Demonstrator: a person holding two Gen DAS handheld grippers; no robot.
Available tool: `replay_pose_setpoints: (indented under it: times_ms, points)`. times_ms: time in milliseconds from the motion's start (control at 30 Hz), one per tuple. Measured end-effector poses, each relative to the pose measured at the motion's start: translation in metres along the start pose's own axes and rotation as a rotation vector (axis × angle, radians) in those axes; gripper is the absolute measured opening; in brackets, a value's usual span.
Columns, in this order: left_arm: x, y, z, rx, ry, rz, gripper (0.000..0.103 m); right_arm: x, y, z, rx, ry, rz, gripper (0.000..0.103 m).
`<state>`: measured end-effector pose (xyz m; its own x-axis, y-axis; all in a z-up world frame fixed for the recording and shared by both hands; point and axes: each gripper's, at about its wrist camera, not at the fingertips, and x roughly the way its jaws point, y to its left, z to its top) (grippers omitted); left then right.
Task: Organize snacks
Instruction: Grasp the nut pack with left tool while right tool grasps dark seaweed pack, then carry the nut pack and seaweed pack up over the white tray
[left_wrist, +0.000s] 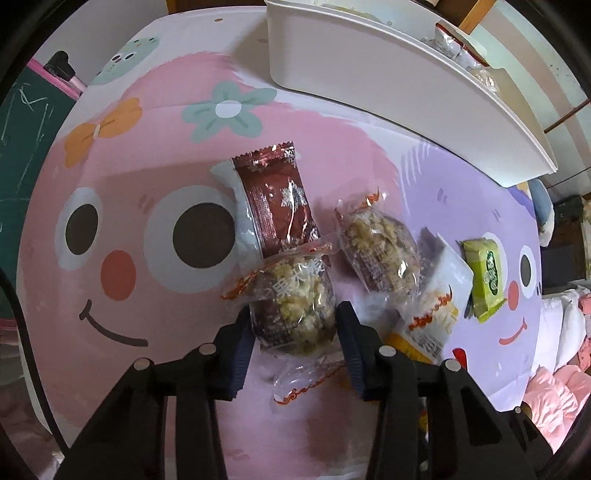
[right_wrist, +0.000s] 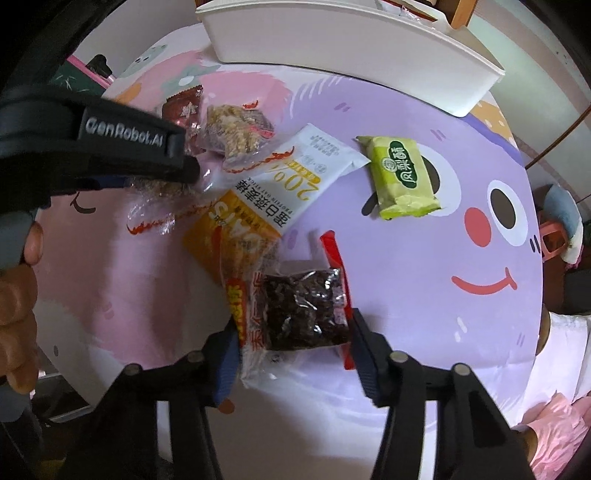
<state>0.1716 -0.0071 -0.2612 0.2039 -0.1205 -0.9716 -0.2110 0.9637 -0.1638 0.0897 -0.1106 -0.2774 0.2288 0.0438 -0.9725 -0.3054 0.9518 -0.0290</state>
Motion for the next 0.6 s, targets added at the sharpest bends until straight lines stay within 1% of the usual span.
replay_pose_setpoints:
  times_ms: [133,200,300,400,467,500,600]
  points:
    - [-0.002,0.010,-0.012,0.014,-0.005,0.000,0.041,-0.003,-0.003,-0.004,0.004,0.004,0.013,0.043]
    - [-0.004,0.014,-0.018,0.018,-0.006,0.006,0.041,-0.003,-0.014,-0.005,0.007,0.006,0.013,0.043]
    - [-0.011,0.019,-0.025,0.026,-0.005,0.007,0.041,-0.006,-0.017,-0.003,0.015,0.004,0.027,0.043]
    - [-0.018,0.022,-0.031,0.036,-0.013,0.008,0.041,-0.013,-0.021,0.000,0.011,-0.012,0.034,0.043]
    - [-0.026,0.025,-0.041,0.044,-0.021,0.008,0.041,-0.014,-0.022,0.011,0.005,-0.028,0.043,0.043]
    - [-0.030,0.025,-0.045,0.049,-0.023,0.006,0.041,-0.024,-0.019,0.013,0.003,-0.035,0.045,0.043]
    - [-0.042,0.027,-0.054,0.067,-0.027,0.003,0.041,-0.037,-0.019,0.016,-0.002,-0.060,0.056,0.043]
